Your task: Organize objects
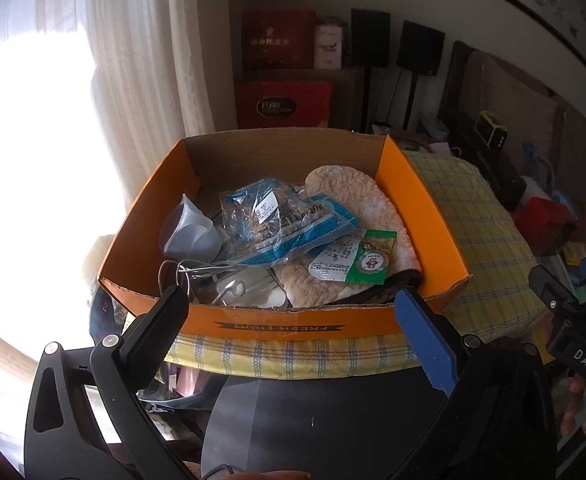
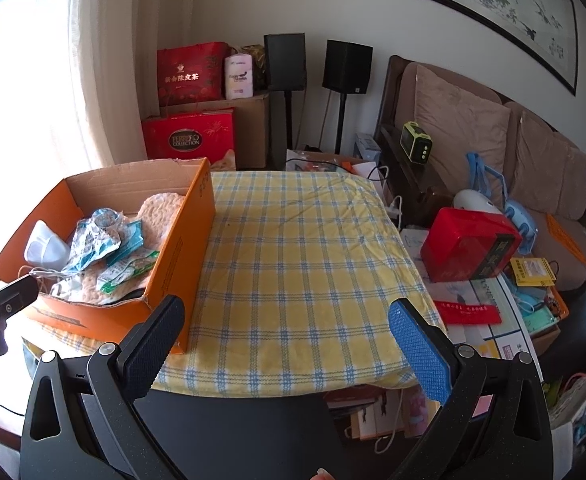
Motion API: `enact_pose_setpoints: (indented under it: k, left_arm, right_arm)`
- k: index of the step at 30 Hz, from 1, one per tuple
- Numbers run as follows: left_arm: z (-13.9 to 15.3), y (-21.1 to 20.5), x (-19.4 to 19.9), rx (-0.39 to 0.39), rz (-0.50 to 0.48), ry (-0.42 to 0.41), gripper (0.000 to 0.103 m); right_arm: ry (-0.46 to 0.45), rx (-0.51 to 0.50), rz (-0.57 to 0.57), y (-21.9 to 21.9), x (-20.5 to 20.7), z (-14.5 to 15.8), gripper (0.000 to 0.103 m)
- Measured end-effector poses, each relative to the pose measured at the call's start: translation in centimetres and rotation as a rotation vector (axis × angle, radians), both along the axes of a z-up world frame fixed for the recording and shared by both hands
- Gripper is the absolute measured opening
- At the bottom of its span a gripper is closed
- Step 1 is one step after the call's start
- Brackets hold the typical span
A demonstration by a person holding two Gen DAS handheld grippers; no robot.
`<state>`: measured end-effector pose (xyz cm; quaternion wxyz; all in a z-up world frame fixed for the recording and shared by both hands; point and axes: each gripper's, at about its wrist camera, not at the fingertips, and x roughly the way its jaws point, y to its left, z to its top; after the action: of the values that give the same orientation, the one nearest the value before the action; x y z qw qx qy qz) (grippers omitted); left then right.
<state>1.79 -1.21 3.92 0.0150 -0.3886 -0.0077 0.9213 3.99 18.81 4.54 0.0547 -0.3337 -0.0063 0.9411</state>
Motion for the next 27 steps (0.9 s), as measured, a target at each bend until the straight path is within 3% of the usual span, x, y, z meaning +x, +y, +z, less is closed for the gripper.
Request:
enact_pose_setpoints:
  k: [27]
  left_arm:
    - [0.32, -0.03, 0.1, 0.012, -0.014, 0.002, 0.103]
  right_arm:
    - [-0.002, 0.012, 0.017, -0.04, 0.0, 0.02, 0.103]
